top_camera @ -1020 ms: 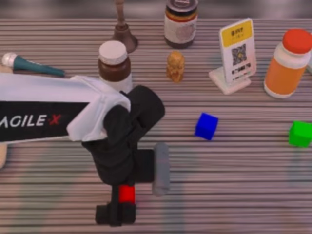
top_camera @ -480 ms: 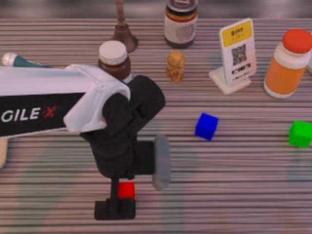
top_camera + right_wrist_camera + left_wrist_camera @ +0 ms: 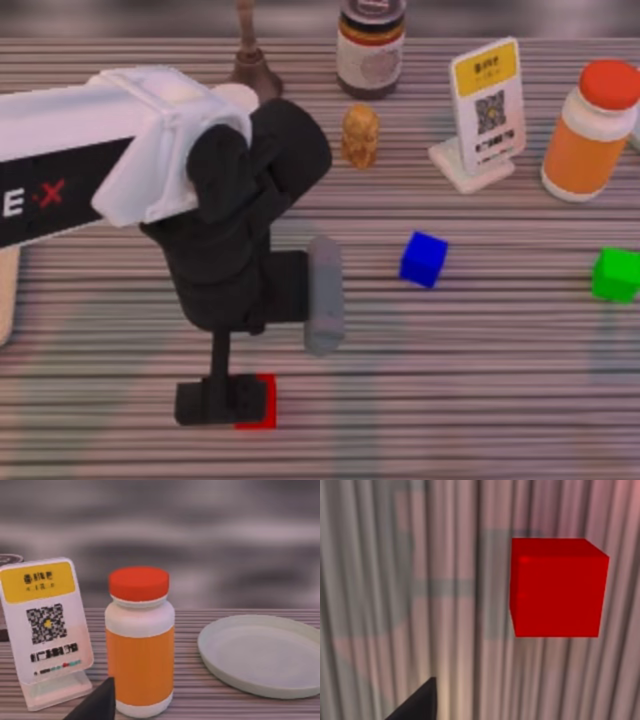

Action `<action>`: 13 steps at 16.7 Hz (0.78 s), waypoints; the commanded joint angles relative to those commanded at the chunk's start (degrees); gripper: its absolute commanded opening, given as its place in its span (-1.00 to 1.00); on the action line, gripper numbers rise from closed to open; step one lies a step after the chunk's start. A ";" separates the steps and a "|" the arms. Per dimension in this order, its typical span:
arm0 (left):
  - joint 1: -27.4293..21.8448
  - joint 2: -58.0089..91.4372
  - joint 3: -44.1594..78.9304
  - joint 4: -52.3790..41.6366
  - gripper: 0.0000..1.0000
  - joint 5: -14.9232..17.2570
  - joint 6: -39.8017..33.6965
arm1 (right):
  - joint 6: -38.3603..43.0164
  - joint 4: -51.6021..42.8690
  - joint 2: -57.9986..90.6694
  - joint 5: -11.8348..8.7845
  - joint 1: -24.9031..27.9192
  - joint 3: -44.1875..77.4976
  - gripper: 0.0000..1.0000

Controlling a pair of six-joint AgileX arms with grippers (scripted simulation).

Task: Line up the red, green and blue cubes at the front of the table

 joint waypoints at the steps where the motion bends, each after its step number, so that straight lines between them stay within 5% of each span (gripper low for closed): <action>1: -0.31 0.23 -0.15 0.16 1.00 0.00 0.00 | 0.00 0.00 0.00 0.00 0.00 0.00 1.00; 6: 2.75 -5.15 -4.88 3.84 1.00 -0.38 -2.23 | -4.74 -4.23 5.88 -0.19 0.59 5.87 1.00; 13: 16.97 -34.64 -27.87 20.22 1.00 -1.48 -15.39 | -25.63 -23.36 39.41 -0.01 2.28 31.92 1.00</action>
